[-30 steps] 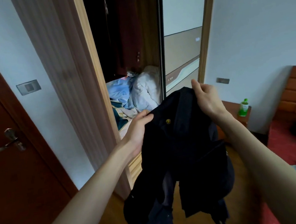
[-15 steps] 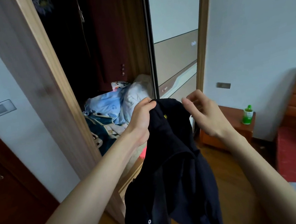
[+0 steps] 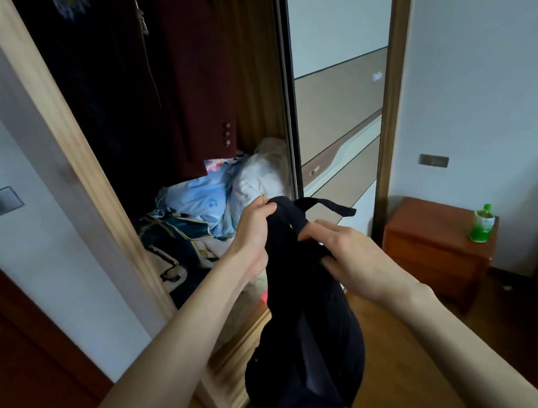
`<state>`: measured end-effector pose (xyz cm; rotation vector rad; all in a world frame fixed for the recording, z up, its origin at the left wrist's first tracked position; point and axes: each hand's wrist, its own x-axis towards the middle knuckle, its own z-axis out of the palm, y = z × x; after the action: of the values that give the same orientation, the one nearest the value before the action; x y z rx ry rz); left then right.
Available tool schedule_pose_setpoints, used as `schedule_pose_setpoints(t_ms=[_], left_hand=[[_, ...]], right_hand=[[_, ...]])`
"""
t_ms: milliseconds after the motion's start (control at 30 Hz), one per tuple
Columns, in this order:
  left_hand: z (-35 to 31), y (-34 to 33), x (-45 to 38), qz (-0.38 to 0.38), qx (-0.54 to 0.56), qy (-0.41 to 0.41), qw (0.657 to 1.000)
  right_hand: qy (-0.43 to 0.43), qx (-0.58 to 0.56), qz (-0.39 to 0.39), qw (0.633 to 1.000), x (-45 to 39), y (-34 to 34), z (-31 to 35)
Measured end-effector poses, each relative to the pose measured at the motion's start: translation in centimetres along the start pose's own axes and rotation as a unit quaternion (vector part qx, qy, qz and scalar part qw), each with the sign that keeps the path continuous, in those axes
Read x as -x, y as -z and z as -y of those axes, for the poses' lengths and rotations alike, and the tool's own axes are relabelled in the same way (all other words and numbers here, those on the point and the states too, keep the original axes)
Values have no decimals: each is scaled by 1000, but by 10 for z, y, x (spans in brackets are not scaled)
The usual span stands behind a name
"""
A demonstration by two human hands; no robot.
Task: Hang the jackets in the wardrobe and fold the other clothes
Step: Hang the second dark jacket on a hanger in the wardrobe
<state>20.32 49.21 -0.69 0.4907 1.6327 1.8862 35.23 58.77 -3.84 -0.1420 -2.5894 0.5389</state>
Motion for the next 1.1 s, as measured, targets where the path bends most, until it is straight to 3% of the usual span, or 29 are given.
schedule_pose_setpoints(t_ms=[100,267,433,667,800,867,967,1100], left_hand=[[0,13,-23,-9,-27,-9,1000],[-2,32,-68,57,-167,-56,983],[-9,44,-105,112,-244,-99,958],[-1,57,-115,44,-325,-300,896],[9,66,-132,34,-396,-270,877],[14,66,-139,48,-403,-199,892],[23,76,-156,39,-396,-172,901],[17,87,-182,20,-376,-138,916]], right_hand=[[-32,-92,-6,995,-28,-19,-10],[-55,-144,-30,988,-85,-34,-12],[-35,-65,-42,996,-144,-21,-18],[-88,11,-65,994,-211,-14,-28],[-88,25,-75,993,-238,-10,-34],[-79,27,-74,994,-248,-8,-34],[-87,16,-62,994,-259,-3,-41],[-124,-38,32,991,-275,13,-66]])
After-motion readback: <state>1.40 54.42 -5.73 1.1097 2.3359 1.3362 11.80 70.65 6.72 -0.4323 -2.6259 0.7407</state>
